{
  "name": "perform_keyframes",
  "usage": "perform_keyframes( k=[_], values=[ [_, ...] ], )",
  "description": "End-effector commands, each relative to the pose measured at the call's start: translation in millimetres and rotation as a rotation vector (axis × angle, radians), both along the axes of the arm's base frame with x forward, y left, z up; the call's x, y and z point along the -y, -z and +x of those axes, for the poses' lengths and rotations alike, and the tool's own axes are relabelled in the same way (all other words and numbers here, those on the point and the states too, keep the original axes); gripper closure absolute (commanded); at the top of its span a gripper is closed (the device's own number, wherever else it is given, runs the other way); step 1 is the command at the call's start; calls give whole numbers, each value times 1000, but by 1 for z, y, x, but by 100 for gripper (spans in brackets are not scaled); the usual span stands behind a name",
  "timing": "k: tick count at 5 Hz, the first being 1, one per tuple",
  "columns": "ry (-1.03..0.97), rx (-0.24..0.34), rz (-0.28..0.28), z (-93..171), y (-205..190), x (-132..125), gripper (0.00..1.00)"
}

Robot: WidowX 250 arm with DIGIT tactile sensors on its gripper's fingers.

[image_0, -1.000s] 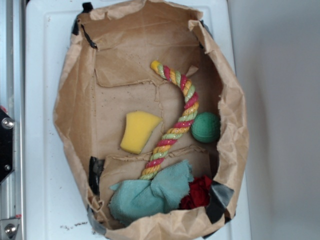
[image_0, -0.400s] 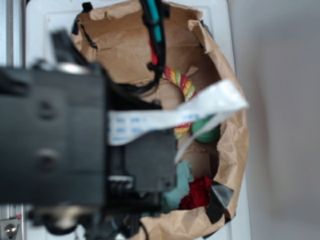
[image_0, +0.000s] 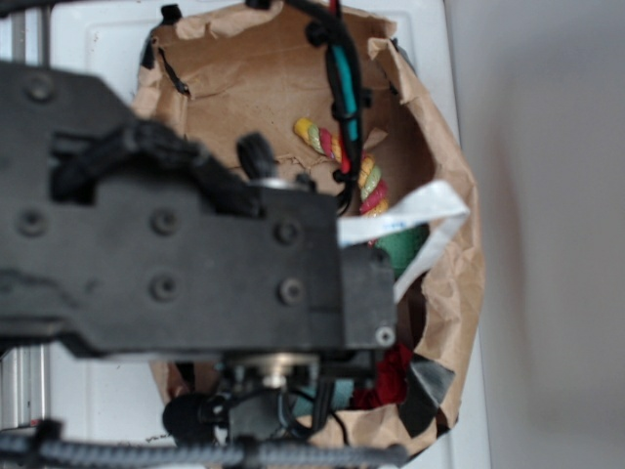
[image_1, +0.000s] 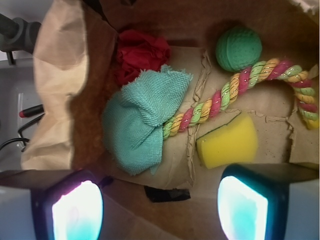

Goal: Grab the blue cloth.

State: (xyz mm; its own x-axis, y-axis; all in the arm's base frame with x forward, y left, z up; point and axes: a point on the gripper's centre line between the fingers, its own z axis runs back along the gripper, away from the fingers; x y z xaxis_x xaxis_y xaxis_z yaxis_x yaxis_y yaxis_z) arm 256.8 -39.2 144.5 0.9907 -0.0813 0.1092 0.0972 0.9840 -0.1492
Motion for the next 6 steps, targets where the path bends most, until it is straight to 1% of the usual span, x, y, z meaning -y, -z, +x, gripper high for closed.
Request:
perform_keyframes(
  k=[1,2,3,4,5,6],
  values=[
    [-94,0,-9,11,2,-42,0],
    [-119,-4,16,3,6,-62,0],
    [-114,-18,16,6,14,-62,0],
    [-36,-44,48,2,23,-36,0],
    [23,-53,23,-7,20,-12,0],
    [43,-66,-9,-10,16,-2,0]
  ],
)
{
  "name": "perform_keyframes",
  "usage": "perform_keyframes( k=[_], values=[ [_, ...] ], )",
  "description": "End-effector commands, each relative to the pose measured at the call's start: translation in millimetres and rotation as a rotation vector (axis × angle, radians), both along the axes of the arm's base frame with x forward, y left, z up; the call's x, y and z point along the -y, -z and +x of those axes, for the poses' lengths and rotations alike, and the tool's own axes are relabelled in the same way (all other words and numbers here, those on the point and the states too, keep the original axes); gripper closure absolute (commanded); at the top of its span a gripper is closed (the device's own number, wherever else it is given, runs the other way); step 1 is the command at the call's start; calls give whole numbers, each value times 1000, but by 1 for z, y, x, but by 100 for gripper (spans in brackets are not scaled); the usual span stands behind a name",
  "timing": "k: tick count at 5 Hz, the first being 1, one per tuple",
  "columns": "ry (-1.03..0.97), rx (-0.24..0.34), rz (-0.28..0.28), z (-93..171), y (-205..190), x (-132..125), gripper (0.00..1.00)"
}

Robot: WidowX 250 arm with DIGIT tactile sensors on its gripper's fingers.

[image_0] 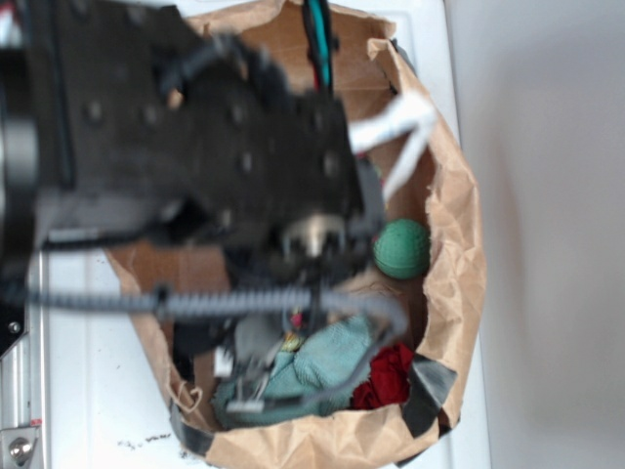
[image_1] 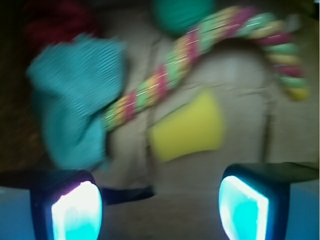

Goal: Grab the blue cloth.

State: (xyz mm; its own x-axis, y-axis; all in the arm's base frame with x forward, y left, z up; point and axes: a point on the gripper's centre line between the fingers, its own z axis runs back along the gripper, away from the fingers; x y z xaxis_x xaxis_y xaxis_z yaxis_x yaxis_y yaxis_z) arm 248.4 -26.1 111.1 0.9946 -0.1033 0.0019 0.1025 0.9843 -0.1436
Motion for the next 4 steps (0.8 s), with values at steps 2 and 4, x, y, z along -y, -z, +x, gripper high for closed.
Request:
perform_keyframes(
  k=[2,4],
  values=[
    [126,115,-17,-6,-30,42,0],
    [119,191,-56,11,-47,40,0]
  ],
)
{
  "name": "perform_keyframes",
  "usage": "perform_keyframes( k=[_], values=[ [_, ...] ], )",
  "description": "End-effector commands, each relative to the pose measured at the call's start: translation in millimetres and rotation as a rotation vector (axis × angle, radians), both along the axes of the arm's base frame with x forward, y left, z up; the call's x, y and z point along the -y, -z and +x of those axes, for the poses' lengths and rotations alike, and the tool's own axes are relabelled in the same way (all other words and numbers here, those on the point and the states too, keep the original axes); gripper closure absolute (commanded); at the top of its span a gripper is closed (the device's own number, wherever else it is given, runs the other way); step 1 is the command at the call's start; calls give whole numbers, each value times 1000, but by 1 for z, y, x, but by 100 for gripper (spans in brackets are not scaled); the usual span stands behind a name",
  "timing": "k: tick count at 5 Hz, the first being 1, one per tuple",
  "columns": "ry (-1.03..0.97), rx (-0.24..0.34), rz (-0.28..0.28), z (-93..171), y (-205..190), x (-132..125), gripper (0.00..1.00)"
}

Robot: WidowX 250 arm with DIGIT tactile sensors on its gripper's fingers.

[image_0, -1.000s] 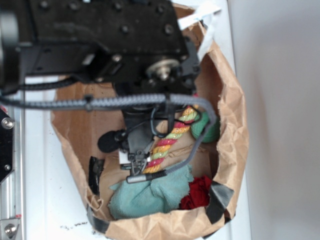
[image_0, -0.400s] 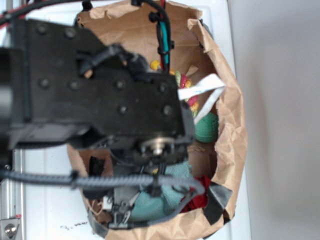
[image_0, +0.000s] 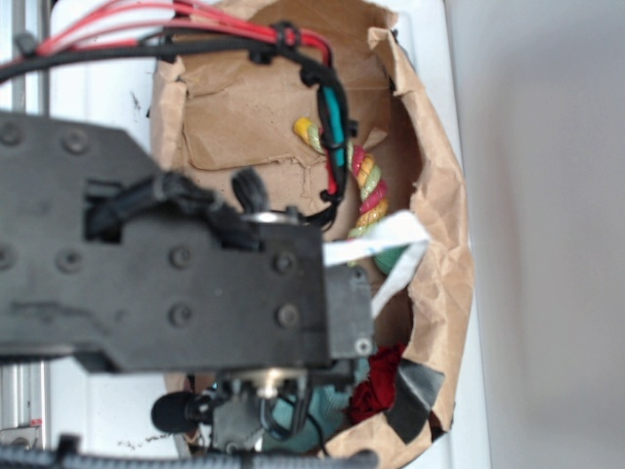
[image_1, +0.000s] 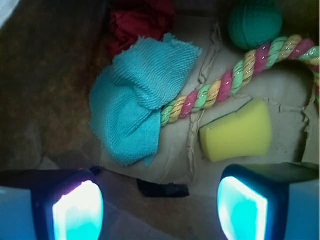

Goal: Grab the blue cloth.

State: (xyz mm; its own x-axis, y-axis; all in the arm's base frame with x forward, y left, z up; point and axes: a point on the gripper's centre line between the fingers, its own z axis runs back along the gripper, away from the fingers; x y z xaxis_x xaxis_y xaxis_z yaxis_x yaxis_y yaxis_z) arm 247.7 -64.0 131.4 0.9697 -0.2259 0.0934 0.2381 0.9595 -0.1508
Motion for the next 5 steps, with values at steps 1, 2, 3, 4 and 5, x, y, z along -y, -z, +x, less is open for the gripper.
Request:
perform_keyframes(
  k=[1,2,3,4,5],
  values=[
    [-1,139,-89,16,-24,-1,0],
    [4,176,-108,13,-18,-10,0],
    [4,176,-108,13,-18,-10,0],
    [4,176,-108,13,-18,-10,0],
    [4,176,-108,13,-18,-10,0]
  ],
)
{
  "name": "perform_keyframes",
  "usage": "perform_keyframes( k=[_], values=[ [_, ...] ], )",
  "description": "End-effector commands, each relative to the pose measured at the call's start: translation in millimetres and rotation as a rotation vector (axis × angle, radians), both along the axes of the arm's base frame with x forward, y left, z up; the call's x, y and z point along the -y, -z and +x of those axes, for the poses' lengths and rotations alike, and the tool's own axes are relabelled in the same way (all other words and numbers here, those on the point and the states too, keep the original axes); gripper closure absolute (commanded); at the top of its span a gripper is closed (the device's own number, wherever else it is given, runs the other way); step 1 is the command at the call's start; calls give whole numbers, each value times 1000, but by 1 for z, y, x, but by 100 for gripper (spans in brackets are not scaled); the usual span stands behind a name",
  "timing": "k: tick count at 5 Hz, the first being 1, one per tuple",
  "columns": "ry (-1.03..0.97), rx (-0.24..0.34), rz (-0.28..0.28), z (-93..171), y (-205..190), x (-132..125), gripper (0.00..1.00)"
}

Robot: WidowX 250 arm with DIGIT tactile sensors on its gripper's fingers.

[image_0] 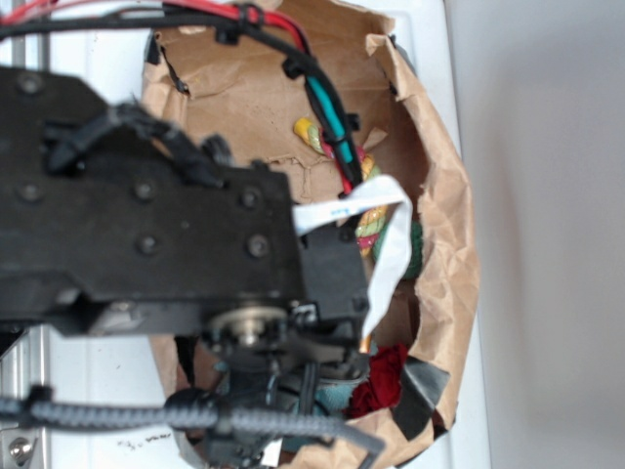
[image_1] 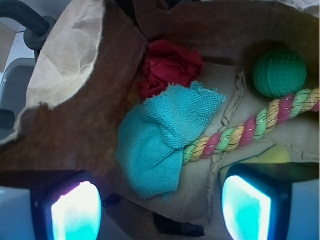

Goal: Grab the blue cloth.

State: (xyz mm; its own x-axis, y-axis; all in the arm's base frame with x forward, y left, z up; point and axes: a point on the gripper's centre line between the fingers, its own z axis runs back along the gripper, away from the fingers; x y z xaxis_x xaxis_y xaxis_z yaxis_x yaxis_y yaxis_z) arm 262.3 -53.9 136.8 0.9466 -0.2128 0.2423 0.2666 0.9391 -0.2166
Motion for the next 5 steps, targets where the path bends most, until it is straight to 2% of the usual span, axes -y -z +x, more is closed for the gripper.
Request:
perform_keyframes(
  k=[1,2,3,5],
  values=[
    [-3,44,-4,-1,-13,0,0],
    [-41,56,14,12,4,0,0],
    [-82,-1,44,23,28,-16,0],
    [-94,33,58,35,30,-22,0]
  ],
)
